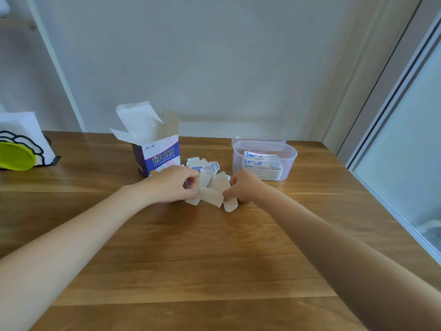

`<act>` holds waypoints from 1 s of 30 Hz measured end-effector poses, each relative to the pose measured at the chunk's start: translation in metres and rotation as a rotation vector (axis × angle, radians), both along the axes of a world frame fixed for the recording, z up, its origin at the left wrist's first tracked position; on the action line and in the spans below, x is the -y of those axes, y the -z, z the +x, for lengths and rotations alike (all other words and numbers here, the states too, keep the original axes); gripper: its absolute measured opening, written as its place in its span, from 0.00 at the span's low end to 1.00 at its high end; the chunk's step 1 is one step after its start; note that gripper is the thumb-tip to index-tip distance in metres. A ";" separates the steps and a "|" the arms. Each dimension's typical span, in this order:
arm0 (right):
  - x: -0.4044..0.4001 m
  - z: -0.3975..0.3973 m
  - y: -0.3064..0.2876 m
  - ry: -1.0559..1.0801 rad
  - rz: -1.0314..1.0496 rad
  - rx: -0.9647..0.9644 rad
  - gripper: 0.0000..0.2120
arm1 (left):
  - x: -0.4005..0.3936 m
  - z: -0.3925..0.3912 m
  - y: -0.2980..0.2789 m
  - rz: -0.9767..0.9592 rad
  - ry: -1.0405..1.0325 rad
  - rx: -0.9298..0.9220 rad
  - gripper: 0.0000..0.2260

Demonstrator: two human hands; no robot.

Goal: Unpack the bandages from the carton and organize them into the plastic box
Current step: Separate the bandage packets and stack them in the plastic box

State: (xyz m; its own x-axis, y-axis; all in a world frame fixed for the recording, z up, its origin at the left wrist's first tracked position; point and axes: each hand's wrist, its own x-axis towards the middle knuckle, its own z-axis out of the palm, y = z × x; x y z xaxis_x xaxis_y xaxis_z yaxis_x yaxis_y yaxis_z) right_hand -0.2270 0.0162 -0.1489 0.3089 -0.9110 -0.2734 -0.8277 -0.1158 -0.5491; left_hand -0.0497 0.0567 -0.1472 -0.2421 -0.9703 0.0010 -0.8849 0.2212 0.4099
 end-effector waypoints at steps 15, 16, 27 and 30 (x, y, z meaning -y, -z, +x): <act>-0.011 -0.011 -0.007 -0.162 -0.059 0.179 0.04 | 0.003 0.007 -0.004 0.076 -0.067 -0.220 0.14; -0.010 -0.011 -0.006 -0.145 -0.079 0.195 0.06 | 0.003 0.006 -0.004 0.090 -0.068 -0.243 0.15; -0.008 -0.015 -0.009 -0.041 -0.123 0.252 0.17 | -0.001 0.007 -0.009 0.253 -0.080 -0.458 0.11; -0.008 -0.016 -0.010 -0.010 -0.157 0.240 0.14 | 0.000 0.011 -0.006 0.254 -0.101 -0.460 0.08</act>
State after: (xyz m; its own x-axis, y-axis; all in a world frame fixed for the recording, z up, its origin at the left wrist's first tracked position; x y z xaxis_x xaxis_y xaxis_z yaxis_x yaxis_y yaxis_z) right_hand -0.2432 0.0246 -0.1388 0.3568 -0.9330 -0.0467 -0.6744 -0.2226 -0.7040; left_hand -0.0385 0.0572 -0.1408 -0.1774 -0.9722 -0.1525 -0.6131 -0.0120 0.7899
